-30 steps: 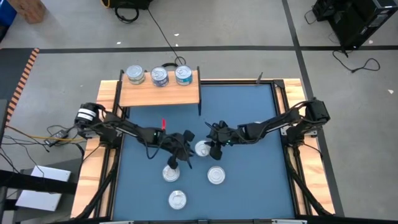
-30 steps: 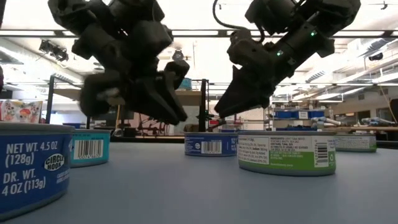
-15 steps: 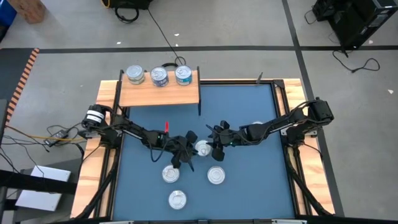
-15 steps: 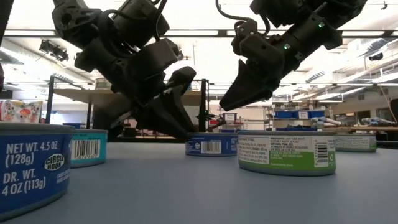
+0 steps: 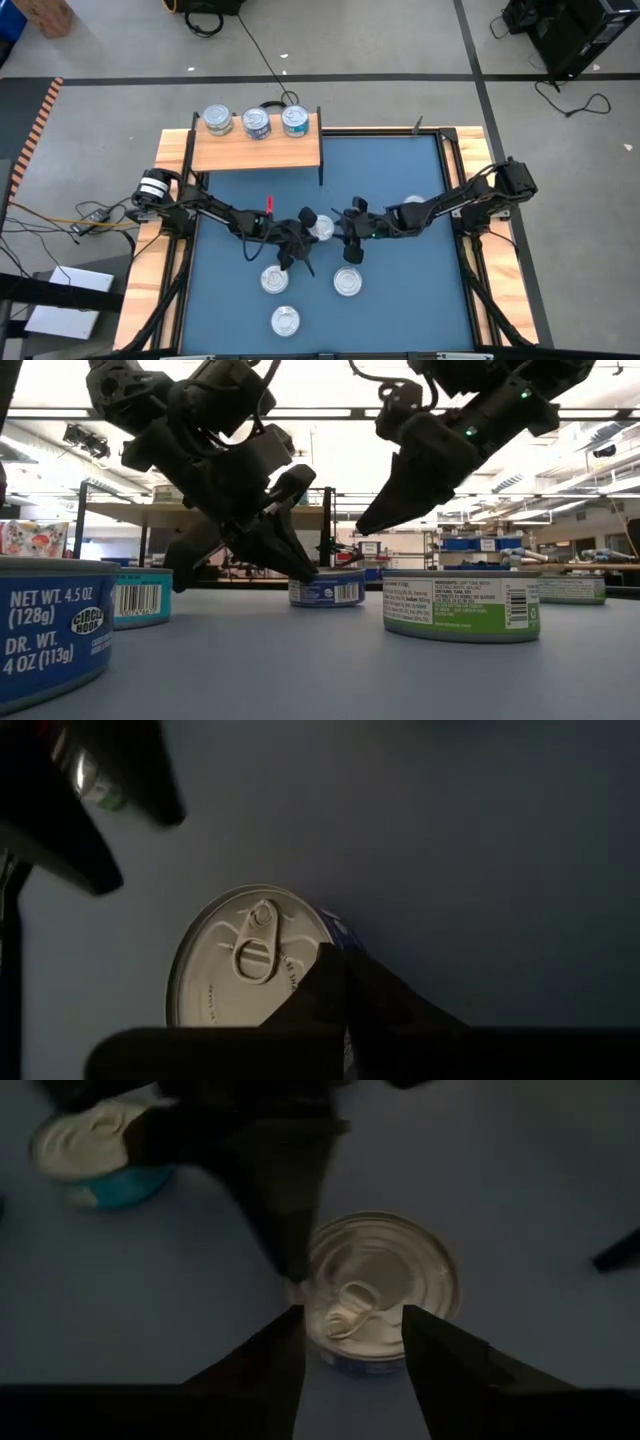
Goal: Stack canned seafood by type on shelf
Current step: Put the blue tuna can on the shelf aligned with the other blue tuna cans
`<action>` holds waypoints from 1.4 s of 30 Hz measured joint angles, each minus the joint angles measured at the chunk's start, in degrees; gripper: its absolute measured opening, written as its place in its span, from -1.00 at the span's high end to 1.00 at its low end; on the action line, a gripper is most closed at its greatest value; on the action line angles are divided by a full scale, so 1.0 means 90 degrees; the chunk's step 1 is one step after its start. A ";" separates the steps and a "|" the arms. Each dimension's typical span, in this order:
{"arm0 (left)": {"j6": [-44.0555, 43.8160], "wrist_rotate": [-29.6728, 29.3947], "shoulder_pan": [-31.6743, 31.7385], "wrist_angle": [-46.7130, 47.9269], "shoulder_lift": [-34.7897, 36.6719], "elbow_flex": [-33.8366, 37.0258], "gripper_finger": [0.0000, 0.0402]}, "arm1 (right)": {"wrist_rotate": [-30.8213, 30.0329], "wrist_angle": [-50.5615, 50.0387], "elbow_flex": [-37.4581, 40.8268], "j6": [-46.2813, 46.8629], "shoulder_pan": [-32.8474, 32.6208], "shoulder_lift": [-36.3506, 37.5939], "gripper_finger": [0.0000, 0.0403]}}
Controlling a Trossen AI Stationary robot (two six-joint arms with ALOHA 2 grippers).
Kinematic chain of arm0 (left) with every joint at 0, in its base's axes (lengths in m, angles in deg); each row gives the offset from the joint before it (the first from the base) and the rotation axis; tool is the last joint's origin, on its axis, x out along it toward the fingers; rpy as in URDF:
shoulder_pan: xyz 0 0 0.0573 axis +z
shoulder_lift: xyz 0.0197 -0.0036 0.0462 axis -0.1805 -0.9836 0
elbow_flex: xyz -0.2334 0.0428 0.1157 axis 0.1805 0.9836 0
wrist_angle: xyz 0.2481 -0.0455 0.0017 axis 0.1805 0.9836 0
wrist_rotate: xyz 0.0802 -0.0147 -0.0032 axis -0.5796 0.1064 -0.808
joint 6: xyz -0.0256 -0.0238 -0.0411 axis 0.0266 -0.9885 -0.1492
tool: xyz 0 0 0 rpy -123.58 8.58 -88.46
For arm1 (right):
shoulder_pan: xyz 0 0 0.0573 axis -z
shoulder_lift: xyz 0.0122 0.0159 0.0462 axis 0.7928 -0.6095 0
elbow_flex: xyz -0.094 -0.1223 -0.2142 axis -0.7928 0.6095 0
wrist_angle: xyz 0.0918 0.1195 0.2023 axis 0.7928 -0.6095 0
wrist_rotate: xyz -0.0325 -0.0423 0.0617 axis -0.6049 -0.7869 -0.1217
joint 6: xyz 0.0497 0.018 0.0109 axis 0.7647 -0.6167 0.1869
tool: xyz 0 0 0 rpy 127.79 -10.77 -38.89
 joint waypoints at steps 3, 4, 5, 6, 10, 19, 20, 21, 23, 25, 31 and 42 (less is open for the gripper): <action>-0.0090 -0.0021 0.0000 0.0441 -0.0014 -0.0269 0.99 | -0.0405 -0.0013 0.0000 -0.0589 -0.0275 0.0000 0.10; -0.0151 -0.0019 0.0000 0.0600 -0.0021 -0.0379 0.99 | -0.0623 -0.0020 0.0000 -0.0802 -0.0385 0.0000 0.09; -0.0252 -0.0017 0.0002 0.0754 -0.0024 -0.0494 0.99 | -0.0847 -0.0048 0.0000 -0.1001 -0.0504 0.0000 0.07; -0.0339 -0.0017 0.0010 0.0889 -0.0024 -0.0603 0.99 | -0.1077 -0.0092 0.0000 -0.1214 -0.0619 0.0000 0.05; -0.0583 -0.0019 0.0024 0.1229 -0.0024 -0.0990 1.00 | -0.1908 -0.0156 0.0000 -0.2134 -0.1060 -0.0002 -0.07; -0.0832 -0.0206 0.0046 0.1392 0.0307 -0.1274 1.00 | -0.2615 -0.0203 0.0000 -0.3366 -0.1478 -0.0077 -0.27; -0.0863 -0.0211 0.0049 0.1404 0.0395 -0.1288 1.00 | -0.2793 -0.0159 -0.0004 -0.3497 -0.1498 -0.0115 -0.28; -0.0927 -0.0209 0.0053 0.1405 0.0493 -0.1291 1.00 | -0.3031 -0.0166 -0.0005 -0.3673 -0.1519 -0.0132 -0.28; -0.1001 -0.0211 0.0056 0.1427 0.0705 -0.1291 1.00 | -0.3498 -0.0163 0.0000 -0.4133 -0.1569 -0.0180 -0.28; -0.1090 -0.0199 0.0061 0.1470 0.0889 -0.1299 1.00 | -0.4054 -0.0023 0.0000 -0.4628 -0.1627 -0.0246 -0.27; -0.1197 0.0056 0.0058 0.1451 0.1122 -0.1299 1.00 | -0.4557 0.0719 0.0000 -0.5805 -0.1624 -0.0274 -0.27; -0.1386 0.0378 0.0058 0.1010 0.1125 -0.1301 1.00 | -0.4556 0.1297 0.0000 -0.6834 -0.1472 -0.0277 -0.20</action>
